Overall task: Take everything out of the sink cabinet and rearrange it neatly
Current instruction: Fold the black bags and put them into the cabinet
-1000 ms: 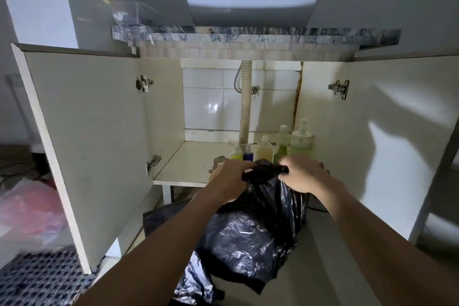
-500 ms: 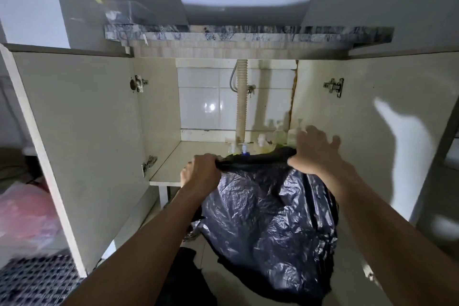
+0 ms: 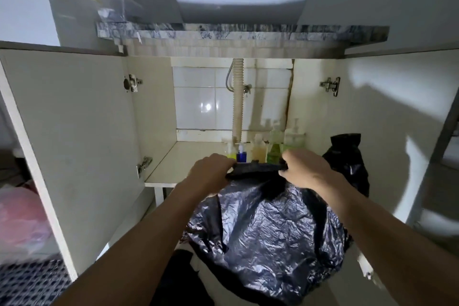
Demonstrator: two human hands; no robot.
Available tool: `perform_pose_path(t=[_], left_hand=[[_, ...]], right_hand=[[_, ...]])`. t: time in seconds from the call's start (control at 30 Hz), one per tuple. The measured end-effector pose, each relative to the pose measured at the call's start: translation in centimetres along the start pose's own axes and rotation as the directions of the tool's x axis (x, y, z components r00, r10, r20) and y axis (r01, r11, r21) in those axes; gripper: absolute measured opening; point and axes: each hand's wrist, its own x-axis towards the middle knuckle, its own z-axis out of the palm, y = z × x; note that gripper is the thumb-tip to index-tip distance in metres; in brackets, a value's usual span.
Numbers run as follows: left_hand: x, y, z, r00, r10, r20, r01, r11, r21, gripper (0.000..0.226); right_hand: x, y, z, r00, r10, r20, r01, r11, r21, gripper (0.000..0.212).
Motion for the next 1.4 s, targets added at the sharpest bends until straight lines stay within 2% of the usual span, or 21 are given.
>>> perform_pose_path(t=[0.1,0.17,0.27,0.33,0.43,0.57,0.67,0.73,0.8,0.87,0.97,1.03,1.1,1.17,1.27,1.4], left_hand=[[1.0,-0.4,0.4,0.996,-0.078,0.05,0.076,0.996,0.042,0.025],[2.2,-0.7,1.1,0.988,-0.131,0.086,0.128,0.991,0.033,0.019],[4.9,-1.1,2.7,0.972,-0.167,0.165,0.162,0.986,0.048,0.02],[6.6,-1.2,4.0,0.961,-0.193,0.198,0.186,0.981,0.053,0.032],[8.6,-1.3,5.7,0.955,-0.23,0.186,0.22,0.973,0.069,0.037],[10.4,-1.7,5.8,0.969,-0.243,0.035,0.237,0.963,0.127,0.036],[10.7,-2.2,4.8,0.965,-0.256,-0.048,0.261,0.957,0.131,0.035],[10.1,-2.2,4.4,0.968,-0.243,-0.064,0.25,0.959,0.135,0.035],[8.6,-1.9,4.1,0.974,-0.224,-0.016,0.224,0.962,0.154,0.033],[6.5,-1.2,4.1,0.973,-0.211,0.092,0.195,0.968,0.158,0.033],[3.0,-0.1,5.7,0.931,-0.154,0.331,0.128,0.987,0.098,0.042],[1.1,0.7,8.1,0.846,-0.098,0.524,0.1,0.995,0.026,0.047],[-0.7,1.7,11.3,0.725,-0.056,0.686,0.077,0.997,0.0,0.052],[-2.7,3.1,14.8,0.66,-0.047,0.749,0.07,0.998,0.001,0.047],[-5.7,5.5,19.6,0.638,-0.038,0.769,0.14,0.988,-0.067,0.045],[-9.6,8.5,25.1,0.569,-0.038,0.822,0.281,0.948,-0.151,0.05]], right_hand=[[0.3,1.6,-0.1,0.98,0.049,0.191,-0.049,0.999,-0.004,0.022],[1.0,2.3,0.2,0.942,0.103,0.32,-0.094,0.995,-0.041,0.03],[3.0,3.6,1.6,0.915,0.164,0.369,-0.113,0.981,-0.155,0.037],[4.4,4.8,3.5,0.932,0.192,0.307,-0.134,0.97,-0.201,0.03],[5.7,6.2,6.2,0.973,0.196,0.125,-0.156,0.95,-0.269,0.014],[7.4,7.4,7.6,0.978,0.171,-0.121,-0.197,0.945,-0.262,0.014],[8.3,8.0,7.5,0.937,0.135,-0.323,-0.207,0.957,-0.201,0.011],[7.9,7.9,7.4,0.929,0.122,-0.349,-0.196,0.963,-0.183,0.011],[6.7,7.8,7.6,0.929,0.122,-0.349,-0.181,0.973,-0.141,0.017],[4.8,7.8,8.1,0.941,0.148,-0.304,-0.185,0.978,-0.096,0.016],[1.2,7.9,9.6,0.968,0.21,-0.139,-0.222,0.972,-0.073,0.009],[-1.5,7.9,11.3,0.978,0.204,-0.036,-0.206,0.975,-0.088,0.01],[-4.4,7.7,13.7,0.981,0.179,0.077,-0.171,0.981,-0.095,0.016],[-7.0,7.7,16.9,0.968,0.184,0.171,-0.17,0.981,-0.091,0.023],[-10.3,8.4,22.0,0.919,0.222,0.326,-0.203,0.975,-0.094,0.035],[-13.9,9.5,26.8,0.837,0.263,0.48,-0.221,0.965,-0.144,0.042]])
